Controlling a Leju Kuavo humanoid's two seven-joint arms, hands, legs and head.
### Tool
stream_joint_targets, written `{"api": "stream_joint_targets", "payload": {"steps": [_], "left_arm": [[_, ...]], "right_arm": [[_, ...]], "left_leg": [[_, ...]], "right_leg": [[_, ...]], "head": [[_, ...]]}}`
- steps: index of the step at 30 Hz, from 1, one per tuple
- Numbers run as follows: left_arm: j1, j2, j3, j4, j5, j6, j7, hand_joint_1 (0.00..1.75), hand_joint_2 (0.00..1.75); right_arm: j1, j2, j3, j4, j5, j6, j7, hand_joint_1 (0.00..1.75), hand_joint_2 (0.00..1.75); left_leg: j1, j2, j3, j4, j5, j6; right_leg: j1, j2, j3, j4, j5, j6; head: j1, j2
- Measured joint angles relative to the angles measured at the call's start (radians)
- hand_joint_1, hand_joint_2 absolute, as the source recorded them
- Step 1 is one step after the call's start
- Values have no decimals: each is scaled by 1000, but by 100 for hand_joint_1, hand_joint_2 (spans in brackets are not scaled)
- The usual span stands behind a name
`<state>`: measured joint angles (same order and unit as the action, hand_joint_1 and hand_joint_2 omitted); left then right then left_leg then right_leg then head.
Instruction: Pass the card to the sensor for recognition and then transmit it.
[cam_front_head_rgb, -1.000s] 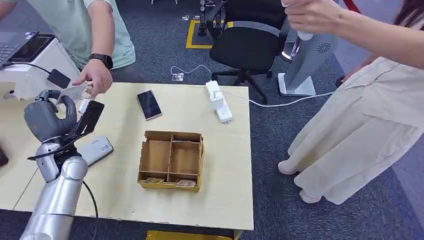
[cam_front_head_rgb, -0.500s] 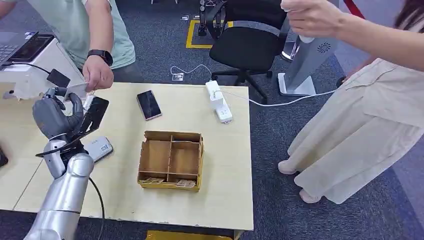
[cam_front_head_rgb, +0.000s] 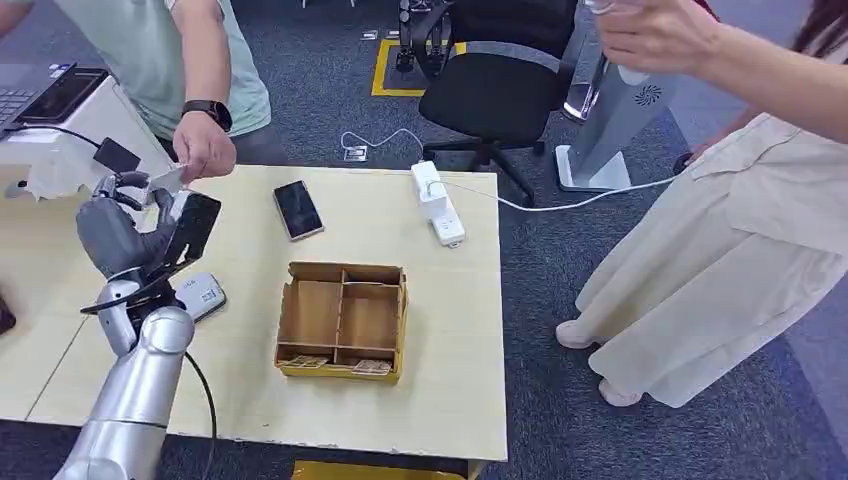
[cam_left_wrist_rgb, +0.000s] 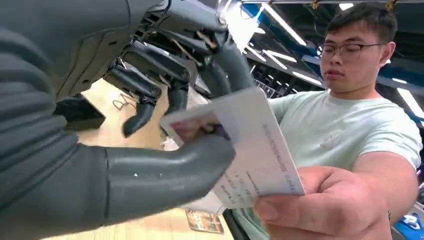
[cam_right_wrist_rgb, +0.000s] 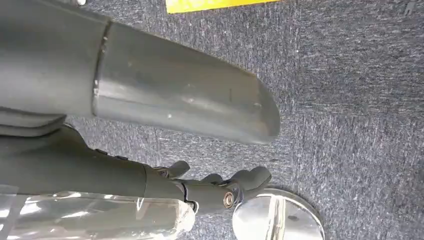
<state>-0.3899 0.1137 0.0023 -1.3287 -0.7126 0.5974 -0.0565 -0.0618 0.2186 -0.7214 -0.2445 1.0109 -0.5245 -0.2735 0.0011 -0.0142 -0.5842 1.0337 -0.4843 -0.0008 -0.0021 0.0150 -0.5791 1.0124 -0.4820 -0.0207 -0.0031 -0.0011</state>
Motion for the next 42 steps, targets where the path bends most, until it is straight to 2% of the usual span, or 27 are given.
{"api": "stream_joint_targets", "payload": {"steps": [8,11,23,28,32,42], "left_arm": [[4,8,0,-4,-8,35,-11,0,175],[10,19,0,-14,-8,41,-26,0,175],[30,48,1,-43,-8,50,-27,0,175],[55,69,14,-68,-15,52,-33,0,175],[76,82,26,-97,-39,61,-52,0,175],[177,111,73,-190,-78,72,-64,0,175]], "right_arm": [[3,0,0,4,-6,-5,-2,0,0],[4,0,0,5,-9,-5,-3,0,0],[5,0,0,5,-16,-5,-5,0,0],[6,0,0,5,-12,0,-10,0,0],[6,-9,0,5,-6,36,-11,0,0],[13,-19,0,5,-5,42,-13,0,0]], "left_leg": [[0,0,0,0,0,0],[0,0,0,0,0,0],[0,0,0,0,0,0],[0,0,0,0,0,0],[0,0,0,0,0,0],[0,0,0,0,0,0]], "right_leg": [[0,0,0,0,0,0],[0,0,0,1,0,0],[0,-1,0,1,0,0],[0,-1,0,1,0,0],[0,0,0,1,0,0],[0,-1,0,1,-1,0]], "head": [[0,0],[0,0],[0,0],[0,0],[0,0],[0,0]]}}
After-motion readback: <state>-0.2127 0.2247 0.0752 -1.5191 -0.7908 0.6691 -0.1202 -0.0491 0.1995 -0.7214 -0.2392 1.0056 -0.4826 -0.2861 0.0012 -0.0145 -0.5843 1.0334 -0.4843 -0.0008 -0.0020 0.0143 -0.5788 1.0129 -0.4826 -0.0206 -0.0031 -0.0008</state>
